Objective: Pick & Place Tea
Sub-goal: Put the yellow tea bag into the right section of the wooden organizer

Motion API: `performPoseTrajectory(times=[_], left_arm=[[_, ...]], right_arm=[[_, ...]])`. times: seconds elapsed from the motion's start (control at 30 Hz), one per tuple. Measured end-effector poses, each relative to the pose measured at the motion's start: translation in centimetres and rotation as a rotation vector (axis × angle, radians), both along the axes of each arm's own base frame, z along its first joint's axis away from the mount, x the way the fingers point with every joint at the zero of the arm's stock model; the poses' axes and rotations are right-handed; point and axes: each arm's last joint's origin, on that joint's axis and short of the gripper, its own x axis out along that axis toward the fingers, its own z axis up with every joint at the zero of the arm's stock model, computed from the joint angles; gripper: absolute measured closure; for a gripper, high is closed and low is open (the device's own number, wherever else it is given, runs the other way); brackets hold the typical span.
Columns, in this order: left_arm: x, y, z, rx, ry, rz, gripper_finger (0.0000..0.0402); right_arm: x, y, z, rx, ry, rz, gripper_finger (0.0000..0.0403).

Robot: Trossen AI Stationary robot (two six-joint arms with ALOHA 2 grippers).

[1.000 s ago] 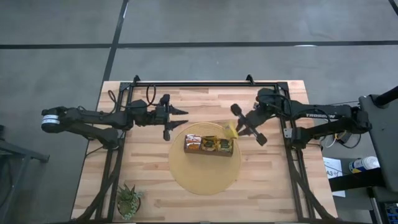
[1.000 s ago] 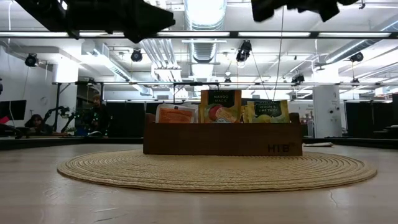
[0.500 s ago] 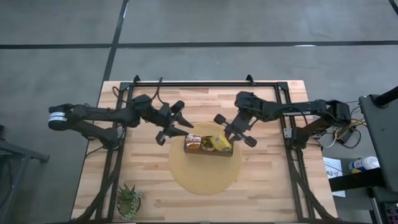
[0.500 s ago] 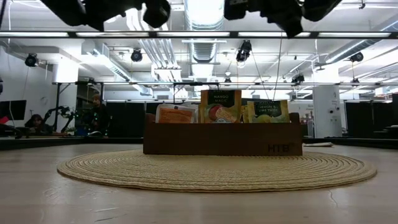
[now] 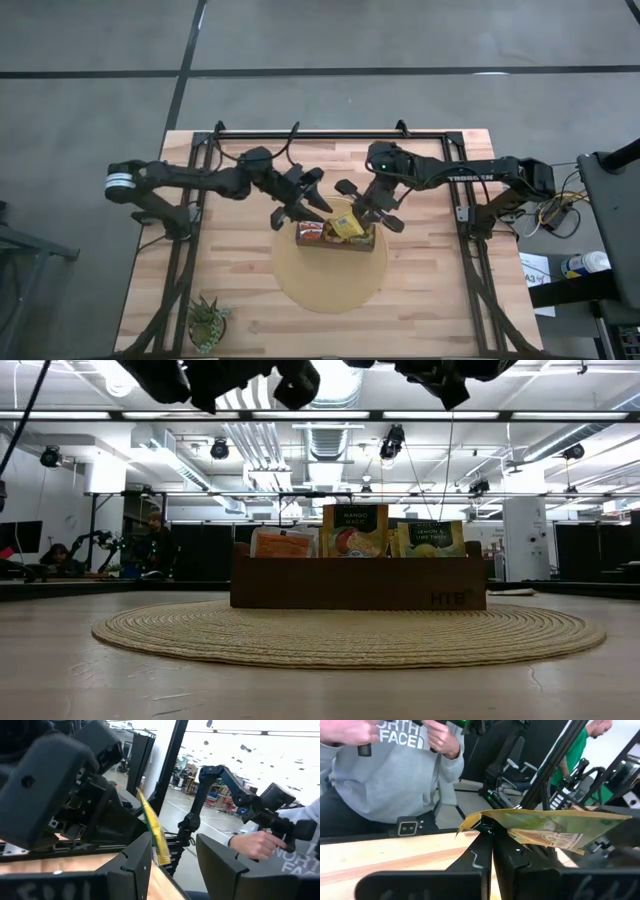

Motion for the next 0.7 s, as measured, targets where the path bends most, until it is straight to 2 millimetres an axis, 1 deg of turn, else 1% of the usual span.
performPoseTrajectory(times=[0.2,0.4,0.6,0.67,0.7], left_arm=[[2.0,0.2,-0.1,-0.018,0.028,-0.051,0.0253],[3.3,0.4,-0.4,-0.040,0.054,-0.060,0.0253],[3.4,0.4,-0.1,-0.045,0.048,-0.065,0.0254],[3.4,0.4,-0.1,-0.046,0.053,-0.070,0.0265],[3.4,0.4,-0.1,-0.046,0.056,-0.072,0.0277]], right_arm=[[0.0,0.0,-0.1,-0.014,-0.015,0.001,0.0395],[-0.1,0.0,-0.2,-0.013,-0.001,0.001,0.0395],[0.0,0.0,-0.3,-0.024,0.006,-0.038,0.0395],[0.1,0.0,-0.3,-0.027,0.006,-0.045,0.0395],[0.0,0.0,-0.3,-0.027,0.007,-0.045,0.0395]])
